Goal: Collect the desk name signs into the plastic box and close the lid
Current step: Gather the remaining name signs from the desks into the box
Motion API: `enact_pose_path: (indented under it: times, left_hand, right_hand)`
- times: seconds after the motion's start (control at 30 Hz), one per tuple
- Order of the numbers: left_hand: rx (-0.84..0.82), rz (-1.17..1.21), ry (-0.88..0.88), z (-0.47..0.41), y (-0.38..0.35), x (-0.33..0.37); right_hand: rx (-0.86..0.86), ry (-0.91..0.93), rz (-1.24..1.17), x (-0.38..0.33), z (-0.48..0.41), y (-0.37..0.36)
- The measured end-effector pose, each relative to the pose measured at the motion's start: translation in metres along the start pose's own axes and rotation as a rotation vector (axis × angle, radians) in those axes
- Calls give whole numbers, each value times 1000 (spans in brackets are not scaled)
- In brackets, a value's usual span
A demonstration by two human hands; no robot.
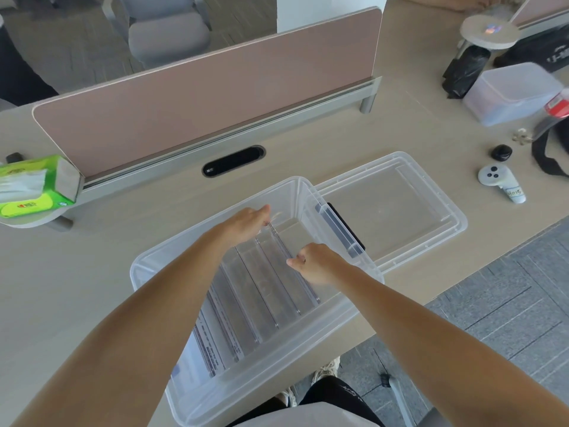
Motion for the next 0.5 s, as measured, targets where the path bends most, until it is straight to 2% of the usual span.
enact_pose_path:
  times: [0.2,0.37,0.5]
  left_hand:
    - [114,27,-103,25,20,1]
    - [152,76,-136,41,26,-12]
    - [167,196,-171,43,22,-2]
  right_hand:
    - [60,107,146,-34,14,26]
    - [-7,29,232,-46,13,9]
    - [-37,58,265,-56,15,20]
Point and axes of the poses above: each hand's wrist, its own z-axis away from the middle knuckle, its own y-axis out of the back of the hand, x = y × z, the point moved 3 cm from there along -z, towards the middle knuckle, and after that the axes turned 2 degrees about -y, right-handed, at the moved point
